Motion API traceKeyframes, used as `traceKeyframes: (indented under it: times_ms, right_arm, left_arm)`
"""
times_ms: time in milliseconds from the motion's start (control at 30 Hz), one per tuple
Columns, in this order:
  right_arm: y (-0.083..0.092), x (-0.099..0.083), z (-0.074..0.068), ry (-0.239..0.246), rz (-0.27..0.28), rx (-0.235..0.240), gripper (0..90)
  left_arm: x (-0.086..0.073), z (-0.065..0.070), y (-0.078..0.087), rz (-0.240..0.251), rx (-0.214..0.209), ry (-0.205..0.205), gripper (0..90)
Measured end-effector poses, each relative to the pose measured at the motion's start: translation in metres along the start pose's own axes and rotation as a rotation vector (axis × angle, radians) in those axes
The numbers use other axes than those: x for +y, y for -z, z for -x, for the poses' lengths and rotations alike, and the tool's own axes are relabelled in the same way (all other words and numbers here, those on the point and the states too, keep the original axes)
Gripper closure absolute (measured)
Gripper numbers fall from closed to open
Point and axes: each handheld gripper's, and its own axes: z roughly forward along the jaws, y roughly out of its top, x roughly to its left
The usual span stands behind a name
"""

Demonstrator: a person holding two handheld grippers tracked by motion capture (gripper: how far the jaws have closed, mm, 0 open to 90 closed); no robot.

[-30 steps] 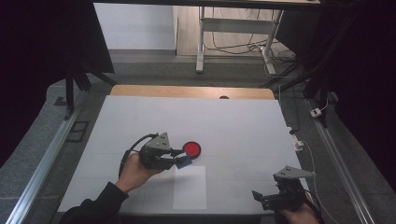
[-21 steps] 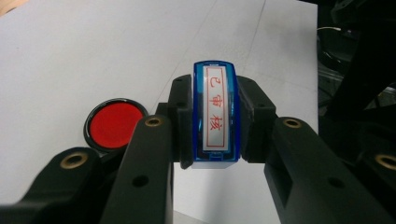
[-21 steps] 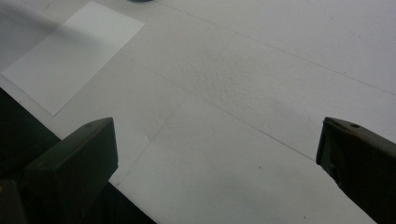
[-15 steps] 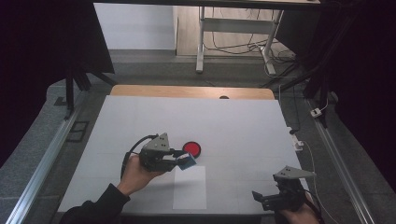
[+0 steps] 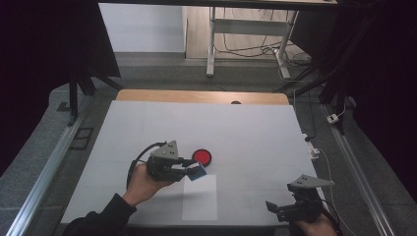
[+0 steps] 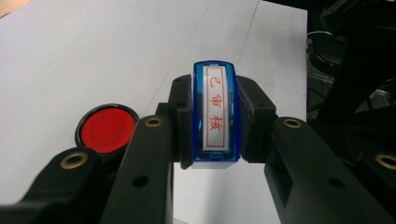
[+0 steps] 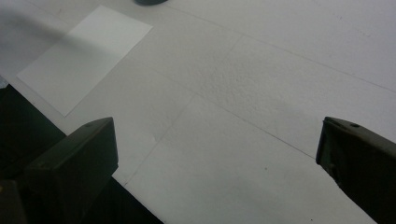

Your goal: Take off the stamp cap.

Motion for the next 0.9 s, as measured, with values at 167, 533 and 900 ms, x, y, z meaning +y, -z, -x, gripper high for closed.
traceKeyframes:
  times_ms: [167,533,900]
  right_arm:
    - [0.001,0.0,-0.002,0.022,0.014,-0.002,0.0]
    - [0.002,0.006,-0.008,0.074,0.054,0.021,0.0]
    - [-0.003,0.017,-0.016,0.159,0.108,0.057,0.0]
  left_arm:
    - [0.001,0.002,0.0,-0.01,0.017,-0.007,70.1]
    - [0.001,0.002,0.0,-0.012,0.013,0.003,70.1]
    - [-0.002,0.001,0.002,-0.009,0.021,-0.019,70.1]
